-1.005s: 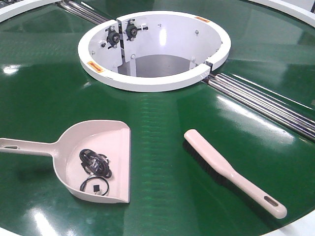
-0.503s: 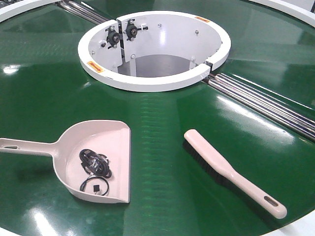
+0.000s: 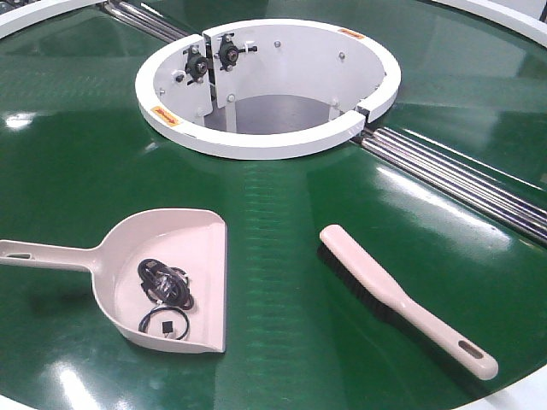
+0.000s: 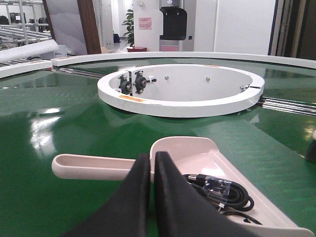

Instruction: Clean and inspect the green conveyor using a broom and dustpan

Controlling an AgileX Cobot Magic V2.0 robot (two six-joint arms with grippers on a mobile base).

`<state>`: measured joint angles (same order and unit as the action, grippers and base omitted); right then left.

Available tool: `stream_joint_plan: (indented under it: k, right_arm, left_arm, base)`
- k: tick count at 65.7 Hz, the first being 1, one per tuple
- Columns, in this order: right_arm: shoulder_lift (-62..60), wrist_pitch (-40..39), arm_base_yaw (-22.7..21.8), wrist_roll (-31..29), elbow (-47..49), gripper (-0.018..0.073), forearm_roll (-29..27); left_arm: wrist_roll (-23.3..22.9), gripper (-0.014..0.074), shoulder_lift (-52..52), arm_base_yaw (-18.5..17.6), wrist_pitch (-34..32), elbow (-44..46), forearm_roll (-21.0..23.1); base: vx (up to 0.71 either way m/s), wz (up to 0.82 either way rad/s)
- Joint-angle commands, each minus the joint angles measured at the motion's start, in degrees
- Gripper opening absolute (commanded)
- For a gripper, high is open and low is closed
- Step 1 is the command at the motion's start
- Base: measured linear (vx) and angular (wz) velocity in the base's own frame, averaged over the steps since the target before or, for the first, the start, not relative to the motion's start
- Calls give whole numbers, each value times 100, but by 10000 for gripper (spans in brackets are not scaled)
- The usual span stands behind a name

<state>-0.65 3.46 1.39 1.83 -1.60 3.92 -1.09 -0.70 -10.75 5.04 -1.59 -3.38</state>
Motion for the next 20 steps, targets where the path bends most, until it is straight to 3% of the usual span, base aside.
stream_joint_plan:
  k: [1,20]
  right_arm:
    - [-66,-403,-41,11,-19,-8,54]
    - [-66,-403,-41,11,-19,-8,54]
  left_arm:
    - [-51,-6,-76,19,-401,-57,18]
    - [-51,-6,-76,19,-401,-57,18]
  base:
    - [0,0]
    - [0,0]
